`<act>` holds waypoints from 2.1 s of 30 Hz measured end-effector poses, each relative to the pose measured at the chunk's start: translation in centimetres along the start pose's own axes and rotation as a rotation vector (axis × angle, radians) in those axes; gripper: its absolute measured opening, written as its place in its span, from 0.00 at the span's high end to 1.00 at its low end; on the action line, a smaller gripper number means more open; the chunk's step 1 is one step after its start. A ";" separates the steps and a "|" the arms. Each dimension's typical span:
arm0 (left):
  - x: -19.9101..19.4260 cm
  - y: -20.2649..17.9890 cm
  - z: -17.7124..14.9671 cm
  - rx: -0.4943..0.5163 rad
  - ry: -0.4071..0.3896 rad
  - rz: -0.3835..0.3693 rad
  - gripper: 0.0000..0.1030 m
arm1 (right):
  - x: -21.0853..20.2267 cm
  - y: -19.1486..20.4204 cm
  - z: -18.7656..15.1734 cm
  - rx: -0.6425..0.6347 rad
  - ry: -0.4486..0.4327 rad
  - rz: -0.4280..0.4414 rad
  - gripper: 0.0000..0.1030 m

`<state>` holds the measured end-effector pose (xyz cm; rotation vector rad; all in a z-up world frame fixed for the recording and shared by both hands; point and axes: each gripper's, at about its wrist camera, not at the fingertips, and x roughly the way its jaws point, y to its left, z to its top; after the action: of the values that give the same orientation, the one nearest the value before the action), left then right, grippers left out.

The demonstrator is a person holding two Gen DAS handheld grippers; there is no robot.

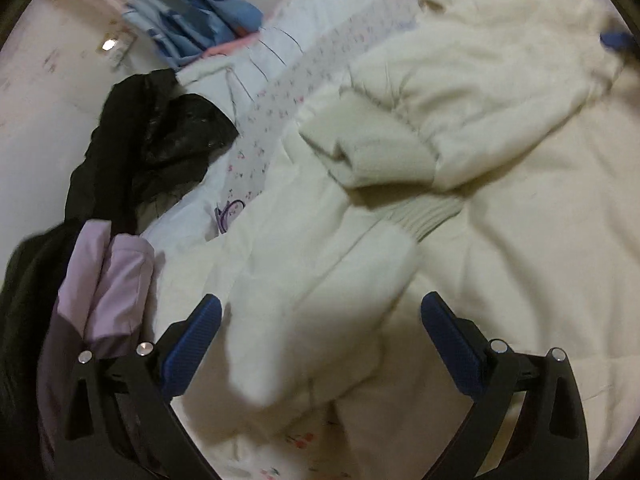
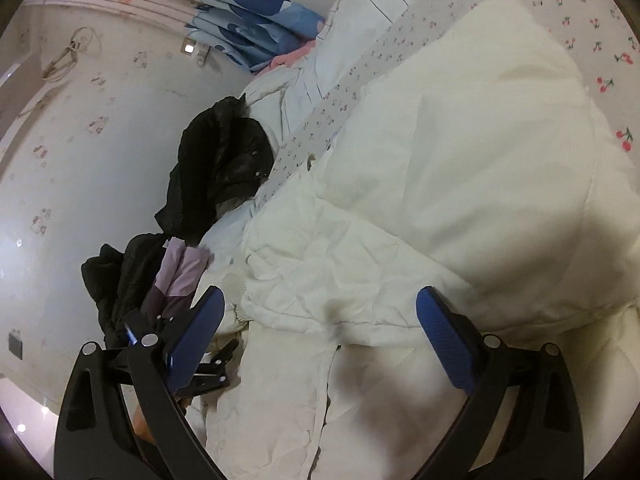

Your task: Fold large clothes

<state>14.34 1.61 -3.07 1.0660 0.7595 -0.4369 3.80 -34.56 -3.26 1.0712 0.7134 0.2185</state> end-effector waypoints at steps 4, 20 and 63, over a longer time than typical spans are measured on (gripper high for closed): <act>1.7 0.1 0.4 0.015 0.042 -0.012 0.24 | 0.0 -0.2 0.1 0.012 0.004 0.001 0.10; -3.7 20.1 -8.5 -1.253 -0.472 -0.683 0.83 | 2.5 0.7 -0.9 -0.052 0.084 -0.102 0.09; -7.5 23.0 -11.6 -1.456 -0.924 -1.013 0.83 | 12.5 22.2 3.6 -0.138 0.319 0.710 0.06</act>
<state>20.43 21.86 13.52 -0.9433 0.4827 -0.8991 19.28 -20.29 11.45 1.1353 0.5629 1.0517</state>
